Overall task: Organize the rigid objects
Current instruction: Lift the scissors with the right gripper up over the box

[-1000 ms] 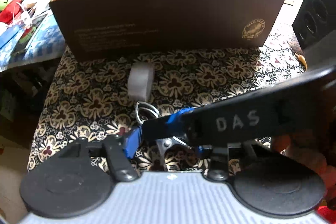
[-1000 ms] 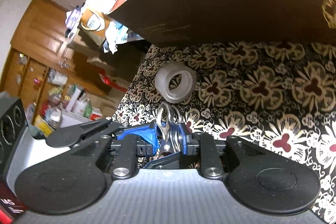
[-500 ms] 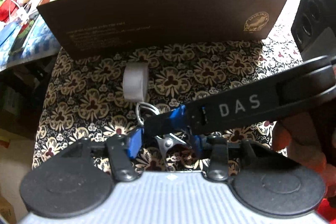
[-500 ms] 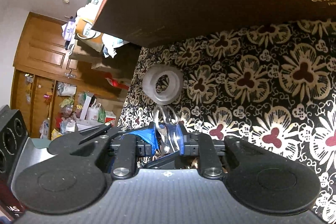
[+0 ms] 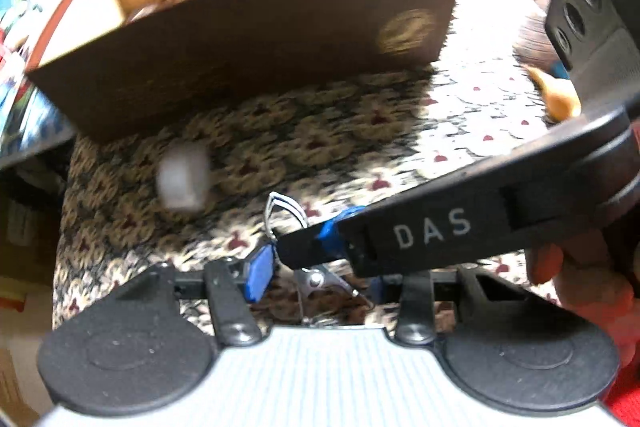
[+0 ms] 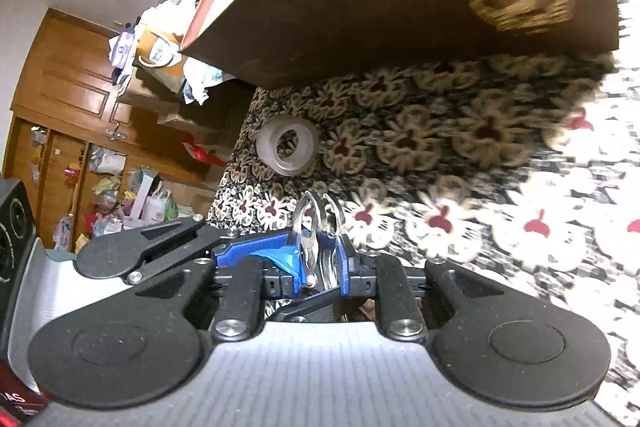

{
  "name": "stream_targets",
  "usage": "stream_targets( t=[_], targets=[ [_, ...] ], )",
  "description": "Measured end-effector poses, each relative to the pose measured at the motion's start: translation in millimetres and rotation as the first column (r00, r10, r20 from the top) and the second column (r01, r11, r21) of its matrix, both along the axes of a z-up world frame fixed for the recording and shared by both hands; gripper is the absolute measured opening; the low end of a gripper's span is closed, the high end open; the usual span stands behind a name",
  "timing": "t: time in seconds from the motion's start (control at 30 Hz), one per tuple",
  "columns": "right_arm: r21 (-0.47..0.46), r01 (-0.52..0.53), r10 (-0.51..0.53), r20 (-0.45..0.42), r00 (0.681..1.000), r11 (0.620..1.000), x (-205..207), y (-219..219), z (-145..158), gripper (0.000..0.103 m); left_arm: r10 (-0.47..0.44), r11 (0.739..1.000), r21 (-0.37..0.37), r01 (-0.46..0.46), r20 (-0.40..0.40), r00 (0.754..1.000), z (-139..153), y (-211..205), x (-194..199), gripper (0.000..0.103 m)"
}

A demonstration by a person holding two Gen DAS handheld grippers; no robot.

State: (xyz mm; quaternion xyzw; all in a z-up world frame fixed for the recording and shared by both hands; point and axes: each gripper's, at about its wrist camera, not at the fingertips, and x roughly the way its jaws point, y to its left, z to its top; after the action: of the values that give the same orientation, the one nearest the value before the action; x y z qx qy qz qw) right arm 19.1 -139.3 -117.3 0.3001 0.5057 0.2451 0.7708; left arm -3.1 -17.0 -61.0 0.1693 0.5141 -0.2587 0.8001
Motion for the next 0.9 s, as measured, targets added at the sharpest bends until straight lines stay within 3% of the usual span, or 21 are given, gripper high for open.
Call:
stream_targets(
  t=[0.23,0.43,0.7,0.9],
  targets=[
    [-0.035,0.081,-0.078,0.059,0.995,0.996,-19,-33,27,0.000,-0.125,0.991,-0.035,0.128,0.069,0.990,25,-35,-15,0.040],
    [-0.074,0.161,-0.148,0.156,0.977,0.984,-35,-52,56,0.000,-0.212,0.972,-0.069,0.223,0.142,0.967,52,-58,-22,0.040],
    [-0.060,0.269,-0.239,0.304,0.922,0.961,-37,-67,100,0.000,-0.261,0.945,-0.123,0.303,0.273,0.926,98,-74,-16,0.041],
    [-0.079,0.284,-0.226,0.425,0.877,0.955,-6,-63,133,0.000,-0.234,0.938,-0.166,0.304,0.343,0.910,131,-66,20,0.041]
  ],
)
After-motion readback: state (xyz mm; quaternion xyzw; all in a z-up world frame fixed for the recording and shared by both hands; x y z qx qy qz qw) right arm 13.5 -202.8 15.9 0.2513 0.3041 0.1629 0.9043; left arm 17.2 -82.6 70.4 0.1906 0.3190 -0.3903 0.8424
